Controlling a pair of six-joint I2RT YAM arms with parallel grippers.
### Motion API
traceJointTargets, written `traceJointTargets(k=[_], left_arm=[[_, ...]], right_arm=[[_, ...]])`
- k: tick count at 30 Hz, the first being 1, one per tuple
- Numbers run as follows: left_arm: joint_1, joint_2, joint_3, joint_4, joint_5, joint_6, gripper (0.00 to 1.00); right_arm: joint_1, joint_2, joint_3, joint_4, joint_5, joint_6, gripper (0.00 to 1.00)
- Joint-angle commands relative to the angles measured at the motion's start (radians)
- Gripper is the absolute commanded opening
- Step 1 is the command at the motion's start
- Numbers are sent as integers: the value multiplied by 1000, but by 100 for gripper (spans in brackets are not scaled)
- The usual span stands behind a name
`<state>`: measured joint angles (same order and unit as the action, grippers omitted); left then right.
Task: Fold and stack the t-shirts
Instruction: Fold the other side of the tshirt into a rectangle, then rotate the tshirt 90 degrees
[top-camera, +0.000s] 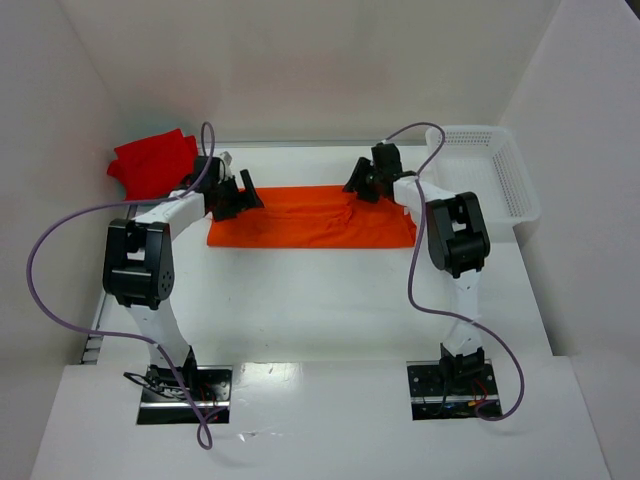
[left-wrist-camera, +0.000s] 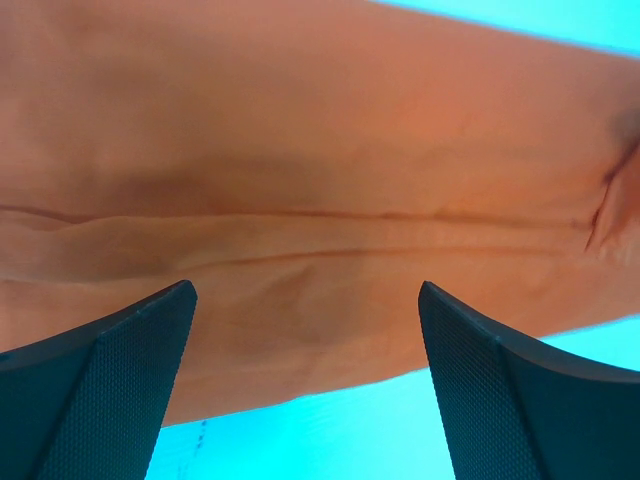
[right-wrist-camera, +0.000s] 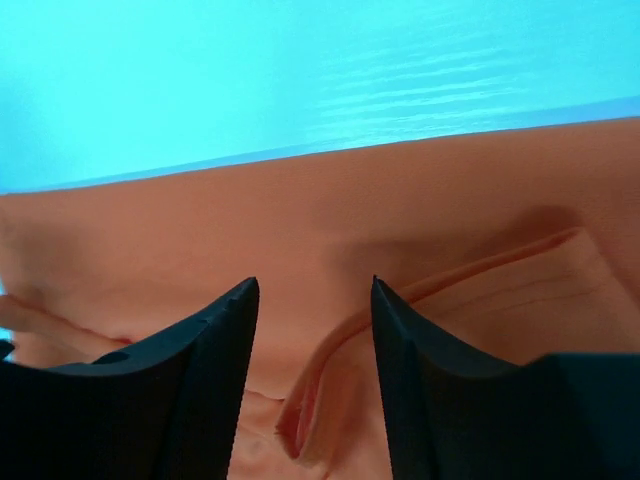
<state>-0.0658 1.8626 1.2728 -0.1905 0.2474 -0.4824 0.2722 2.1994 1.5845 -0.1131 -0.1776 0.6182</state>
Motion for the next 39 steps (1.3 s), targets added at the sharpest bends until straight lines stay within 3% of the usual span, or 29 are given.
traceJointTargets(k=[1, 4, 6, 7, 12, 18, 21, 32, 39], left_arm=[[6, -29, 37, 25, -85, -52, 100], [6, -51, 37, 68, -19, 78, 100], [6, -51, 75, 82, 50, 289, 100], [6, -51, 76, 82, 50, 291, 100], [6, 21, 204, -67, 203, 817, 100], [-3, 107, 223, -150, 171, 1134, 100], [-3, 116, 212, -178, 171, 1214, 100], [-45, 224, 252, -276, 73, 1232, 100], [-152, 244, 264, -371, -45, 1171, 100]], right_arm=[[-13, -146, 57, -65, 113, -72, 75], [-39, -228, 4, -65, 113, -95, 87], [-39, -329, -49, -56, 113, -104, 100], [-39, -329, -67, -56, 113, -104, 100], [-48, -472, -208, -56, 64, -57, 100], [-48, -581, -372, -34, 38, -3, 100], [-48, -616, -397, -60, 47, 6, 100], [-48, -665, -428, -108, 58, 35, 100], [-48, -665, -437, -117, 58, 54, 100]])
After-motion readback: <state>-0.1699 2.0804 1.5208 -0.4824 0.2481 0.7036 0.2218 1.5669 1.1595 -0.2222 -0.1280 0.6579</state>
